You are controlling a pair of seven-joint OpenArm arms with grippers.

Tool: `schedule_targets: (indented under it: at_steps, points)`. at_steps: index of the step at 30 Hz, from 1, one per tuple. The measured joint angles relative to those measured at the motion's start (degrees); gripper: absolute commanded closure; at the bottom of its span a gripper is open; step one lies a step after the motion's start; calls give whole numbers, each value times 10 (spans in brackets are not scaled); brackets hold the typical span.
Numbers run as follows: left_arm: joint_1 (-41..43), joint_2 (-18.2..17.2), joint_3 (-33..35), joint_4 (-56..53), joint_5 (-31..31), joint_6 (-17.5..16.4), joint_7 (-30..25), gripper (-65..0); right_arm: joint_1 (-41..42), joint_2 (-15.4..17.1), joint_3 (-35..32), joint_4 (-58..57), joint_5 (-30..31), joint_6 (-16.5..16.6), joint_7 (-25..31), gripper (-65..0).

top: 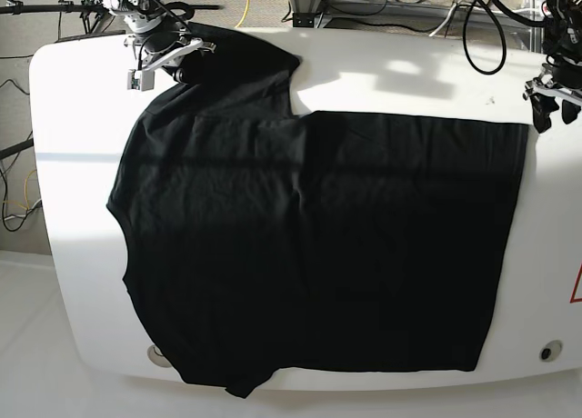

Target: Fold the T-shirt properly

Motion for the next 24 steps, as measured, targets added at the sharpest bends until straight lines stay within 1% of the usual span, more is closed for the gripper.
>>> schedule_targets:
  at_steps: [3, 5, 7, 10, 11, 15, 24]
  points:
    - [-10, -12, 3, -36, 3, 7, 14, -395, 0, 1, 0, 0, 0, 0, 0, 0]
    - [-14, -23, 5, -56, -1, 3, 15, -397, 0, 0, 0, 0, 0, 0, 1, 0]
    - [-16, -32, 5, -71, -2, 0, 15, -385, 0, 0, 0, 0, 0, 0, 2, 0]
    - [-28, -50, 9, -104, -30, -4, 16, -377, 2, 0, 0, -3, 0, 1, 1, 0]
    - [-32, -52, 10, -108, -27, -4, 15, -374, 3, 0, 0, -3, 0, 3, 2, 0]
    - [-43, -54, 12, -115, -36, -7, 6, -368, 3, -2, 0, -3, -3, 3, 3, 0]
    - [-53, -46, 25, -119, -24, 0, 8, -367, 2, -2, 0, -3, -4, 5, 4, 0]
